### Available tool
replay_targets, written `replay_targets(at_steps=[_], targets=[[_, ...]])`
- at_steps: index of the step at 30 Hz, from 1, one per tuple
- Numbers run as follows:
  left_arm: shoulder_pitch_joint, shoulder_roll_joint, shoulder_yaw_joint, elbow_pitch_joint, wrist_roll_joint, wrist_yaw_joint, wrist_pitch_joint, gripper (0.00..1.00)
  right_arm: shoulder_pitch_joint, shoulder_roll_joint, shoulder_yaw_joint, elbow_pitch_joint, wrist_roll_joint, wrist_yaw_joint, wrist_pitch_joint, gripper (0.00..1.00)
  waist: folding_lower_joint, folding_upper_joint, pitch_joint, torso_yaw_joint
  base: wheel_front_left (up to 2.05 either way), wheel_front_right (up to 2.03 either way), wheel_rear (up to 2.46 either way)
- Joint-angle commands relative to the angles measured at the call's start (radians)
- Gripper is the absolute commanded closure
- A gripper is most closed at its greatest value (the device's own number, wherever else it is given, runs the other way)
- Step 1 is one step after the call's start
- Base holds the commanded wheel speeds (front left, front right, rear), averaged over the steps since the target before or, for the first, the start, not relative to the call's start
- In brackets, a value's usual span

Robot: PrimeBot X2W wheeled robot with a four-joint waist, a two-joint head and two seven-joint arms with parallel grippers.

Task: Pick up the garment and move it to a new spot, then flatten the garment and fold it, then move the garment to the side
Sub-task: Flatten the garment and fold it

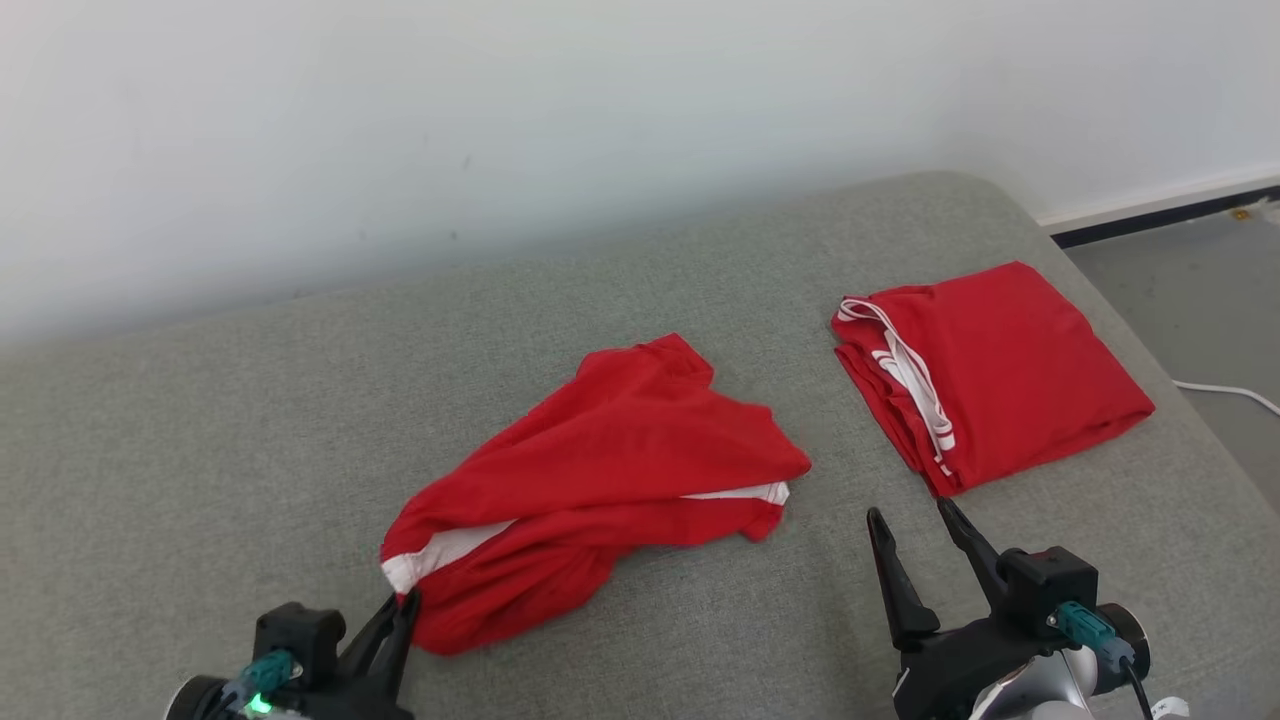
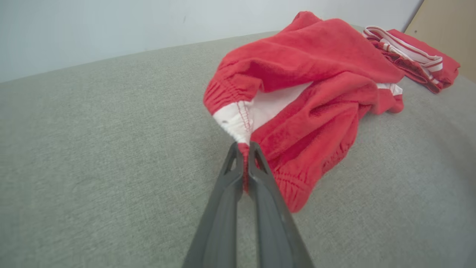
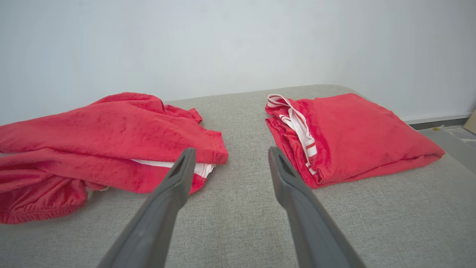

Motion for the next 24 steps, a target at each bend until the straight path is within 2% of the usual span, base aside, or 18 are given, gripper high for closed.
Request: replay_targets(at_steps=[1,7,13,14,15,16,24], targets=[[0.025,0.013,0.006,-0.009,0.002,0.016,0.004,1.00,0.013,-0.005,0.003,-0.003,-0.005,-0.003,-0.002,0.00,0.0001,0.0000,-0.008,0.011,0.00,0.00,0.00],[0.052,0.041,0.012,-0.006,0.015,0.045,0.003,1.00,0.017,-0.006,0.009,-0.007,-0.004,-0.003,0.006,0.00,0.0001,0.0000,-0.013,0.017,0.00,0.00,0.00],[0.063,0.032,0.023,-0.004,-0.002,0.062,-0.011,1.00,0.018,-0.012,0.012,-0.013,0.002,-0.003,0.008,0.00,0.0001,0.0000,-0.014,0.017,0.00,0.00,0.00],[0.064,0.028,0.024,-0.007,-0.004,0.068,-0.017,0.89,0.018,-0.013,0.011,-0.014,0.003,-0.003,0.007,0.00,0.0001,0.0000,-0.014,0.018,0.00,0.00,0.00],[0.064,0.025,0.026,-0.010,-0.004,0.072,-0.022,0.49,0.019,-0.014,0.009,-0.014,0.003,-0.003,0.007,0.00,0.0001,0.0000,-0.013,0.018,0.00,0.00,0.00],[0.064,0.021,0.027,-0.011,-0.007,0.078,-0.026,0.00,0.019,-0.015,0.007,-0.015,0.002,-0.003,0.007,0.00,0.0001,0.0000,-0.013,0.020,0.00,0.00,0.00],[0.106,-0.026,0.089,-0.048,-0.052,0.132,-0.104,0.00,0.026,-0.010,-0.006,-0.025,-0.010,-0.003,0.015,0.00,0.0001,0.0000,-0.018,0.034,0.00,0.00,0.00]])
